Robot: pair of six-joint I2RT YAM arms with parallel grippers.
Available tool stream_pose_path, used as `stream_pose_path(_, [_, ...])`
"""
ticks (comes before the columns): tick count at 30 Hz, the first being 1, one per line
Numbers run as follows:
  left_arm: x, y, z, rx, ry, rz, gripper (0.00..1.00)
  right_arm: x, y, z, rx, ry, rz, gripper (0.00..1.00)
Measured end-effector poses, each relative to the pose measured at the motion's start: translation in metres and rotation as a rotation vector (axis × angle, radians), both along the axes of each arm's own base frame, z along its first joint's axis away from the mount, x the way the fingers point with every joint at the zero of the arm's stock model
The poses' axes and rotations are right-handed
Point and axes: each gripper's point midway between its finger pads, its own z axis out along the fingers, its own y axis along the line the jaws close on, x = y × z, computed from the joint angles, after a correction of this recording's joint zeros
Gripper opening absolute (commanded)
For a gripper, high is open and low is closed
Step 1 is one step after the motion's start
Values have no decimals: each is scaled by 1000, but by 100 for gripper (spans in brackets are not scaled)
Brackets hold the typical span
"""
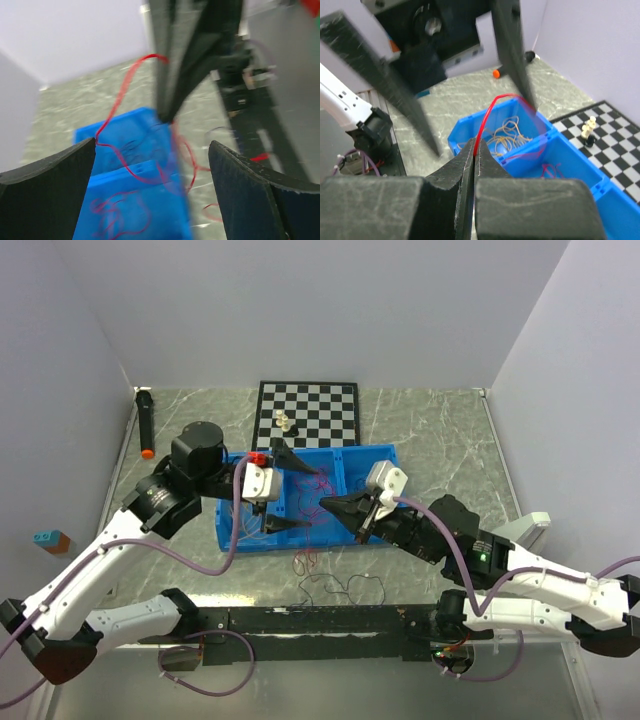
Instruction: Untangle the cables
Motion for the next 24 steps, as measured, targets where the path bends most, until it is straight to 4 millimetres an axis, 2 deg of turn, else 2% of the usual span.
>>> stream_pose_path(3, [-16,-3,-5,15,59,-64,99,0,4,5,8,-13,8,0])
stream_pose_path(8, [-33,-2,-9,29,128,-126,91,2,11,3,-1,-24,12,0])
stream_pose_path(11, [-39,-4,-15,40,156,-148,82,3,14,6,-3,-37,14,0])
stream_pose_path(16, [-40,-7,-25,52,196,-152,57,3,20,20,32,-56,29,0])
stream_pose_path(17, [-39,-8,-27,51,198,-149,50,2,21,24,41,-59,32,0])
stream_pose_path(19, [-35,-11,-29,51,198,-138,30,2,21,29,59,-66,34,0])
stream_pose_path(21, [-32,-11,-29,50,199,-123,1,2,21,32,70,-71,37,0])
stream_pose_path(24, [-24,-14,-25,33,169,-90,1,0,22,34,78,-74,46,0])
